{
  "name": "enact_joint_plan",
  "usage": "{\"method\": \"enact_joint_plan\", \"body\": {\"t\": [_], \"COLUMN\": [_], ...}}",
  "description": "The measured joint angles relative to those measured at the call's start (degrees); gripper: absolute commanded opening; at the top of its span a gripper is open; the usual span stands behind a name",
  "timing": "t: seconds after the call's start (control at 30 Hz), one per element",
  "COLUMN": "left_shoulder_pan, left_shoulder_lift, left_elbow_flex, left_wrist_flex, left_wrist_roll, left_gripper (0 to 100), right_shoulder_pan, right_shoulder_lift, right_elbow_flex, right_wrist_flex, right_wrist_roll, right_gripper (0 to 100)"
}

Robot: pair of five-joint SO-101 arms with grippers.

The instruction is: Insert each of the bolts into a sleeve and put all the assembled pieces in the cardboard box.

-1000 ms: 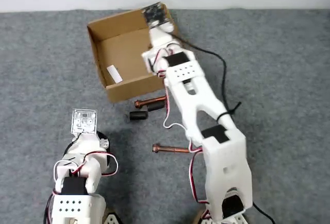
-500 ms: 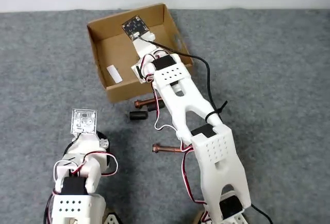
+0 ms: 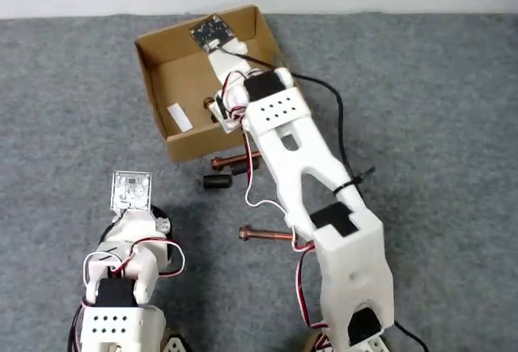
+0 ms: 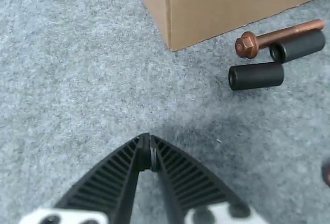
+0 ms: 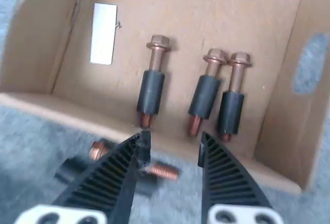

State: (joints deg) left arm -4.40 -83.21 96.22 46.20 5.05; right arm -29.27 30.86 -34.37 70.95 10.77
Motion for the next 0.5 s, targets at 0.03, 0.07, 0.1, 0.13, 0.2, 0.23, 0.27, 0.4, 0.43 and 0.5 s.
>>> {"method": "enact_joint_plan", "body": {"t": [0.03, 0.07, 0.1, 0.13, 0.2, 0.23, 0.27, 0.4, 0.43, 0.5], "left_shoulder_pan": [0.0, 0.0, 0.0, -0.5, -3.0, -4.6, -6.3, -10.5, -10.7, -11.2], "left_shoulder_lift": [0.0, 0.0, 0.0, 0.0, 0.0, 0.0, 0.0, 0.0, 0.0, 0.0], "left_elbow_flex": [0.0, 0.0, 0.0, 0.0, 0.0, 0.0, 0.0, 0.5, 0.6, 0.5], "left_wrist_flex": [0.0, 0.0, 0.0, 0.0, -1.1, -2.1, -3.1, -4.7, -4.9, -5.0], "left_wrist_roll": [0.0, 0.0, 0.0, -0.3, -0.2, -0.3, -0.3, -0.3, -0.3, -0.3], "left_gripper": [0, 0, 0, 0, 0, 0, 0, 0, 0, 0], "right_shoulder_pan": [0.0, 0.0, 0.0, -0.1, -0.7, -1.1, -1.6, -3.3, -3.9, -5.5], "right_shoulder_lift": [-1.1, -2.3, -3.2, -4.1, -5.5, -6.0, -6.3, -6.6, -6.6, -6.6], "right_elbow_flex": [0.0, 0.0, 0.0, 0.0, 0.0, 0.0, 0.0, 0.0, 0.0, 0.0], "right_wrist_flex": [1.5, 2.9, 4.5, 6.2, 10.0, 12.1, 14.2, 22.2, 23.9, 25.8], "right_wrist_roll": [0.0, 0.0, 0.0, 0.0, 0.0, 0.0, 0.1, 0.1, 0.1, 0.1], "right_gripper": [14.3, 14.3, 14.3, 14.3, 14.3, 14.3, 14.3, 14.3, 14.3, 14.3]}}
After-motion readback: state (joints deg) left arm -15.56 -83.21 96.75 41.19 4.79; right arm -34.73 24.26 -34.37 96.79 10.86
